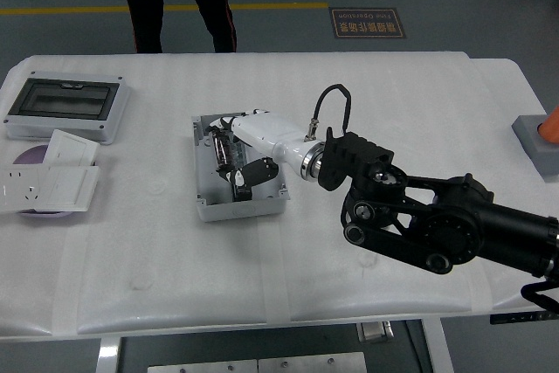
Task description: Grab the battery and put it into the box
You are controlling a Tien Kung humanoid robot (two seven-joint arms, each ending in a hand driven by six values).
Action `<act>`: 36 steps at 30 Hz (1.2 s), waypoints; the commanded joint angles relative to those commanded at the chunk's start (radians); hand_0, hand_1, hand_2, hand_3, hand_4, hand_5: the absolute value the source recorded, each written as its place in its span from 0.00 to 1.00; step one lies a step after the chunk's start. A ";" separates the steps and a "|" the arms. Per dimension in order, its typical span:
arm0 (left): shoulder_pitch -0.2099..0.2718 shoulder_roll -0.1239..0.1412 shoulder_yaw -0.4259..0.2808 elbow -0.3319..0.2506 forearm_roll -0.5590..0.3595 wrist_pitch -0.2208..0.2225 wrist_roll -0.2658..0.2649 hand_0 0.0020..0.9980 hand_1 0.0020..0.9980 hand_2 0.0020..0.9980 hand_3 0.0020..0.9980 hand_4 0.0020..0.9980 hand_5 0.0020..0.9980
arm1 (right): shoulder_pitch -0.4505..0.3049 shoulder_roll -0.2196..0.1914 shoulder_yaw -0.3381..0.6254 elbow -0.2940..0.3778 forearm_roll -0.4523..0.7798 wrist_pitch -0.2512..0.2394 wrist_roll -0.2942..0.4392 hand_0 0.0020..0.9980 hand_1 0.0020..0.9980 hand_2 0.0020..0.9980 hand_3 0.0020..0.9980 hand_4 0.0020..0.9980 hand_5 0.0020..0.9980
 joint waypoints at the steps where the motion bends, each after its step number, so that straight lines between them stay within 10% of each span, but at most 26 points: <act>1: 0.000 0.000 0.000 0.000 0.000 -0.001 0.000 0.54 0.65 0.58 0.54 0.45 0.43 | -0.002 0.003 -0.003 -0.007 0.002 -0.003 0.002 1.00 0.97 1.00 1.00 0.83 0.40; 14: -0.005 0.002 0.000 0.002 0.003 -0.003 0.002 0.54 0.65 0.58 0.54 0.45 0.43 | -0.003 -0.036 0.044 -0.030 0.015 -0.015 0.008 1.00 0.99 1.00 1.00 0.89 0.45; 26: 0.000 -0.004 -0.021 -0.002 0.027 -0.001 0.013 0.54 0.65 0.58 0.54 0.45 0.42 | -0.109 -0.155 0.331 -0.010 0.017 -0.079 0.023 1.00 0.96 0.96 1.00 0.90 0.47; 35: 0.008 -0.012 -0.013 -0.004 0.022 0.000 0.017 0.54 0.65 0.58 0.54 0.46 0.42 | -0.225 -0.213 0.618 0.060 0.257 -0.181 0.183 1.00 0.89 0.93 1.00 0.90 0.47; 36: 0.009 -0.012 -0.015 -0.005 0.025 0.000 0.019 0.54 0.65 0.58 0.54 0.46 0.41 | -0.227 -0.222 0.646 0.065 0.286 -0.183 0.193 0.78 0.63 0.67 0.67 0.94 0.73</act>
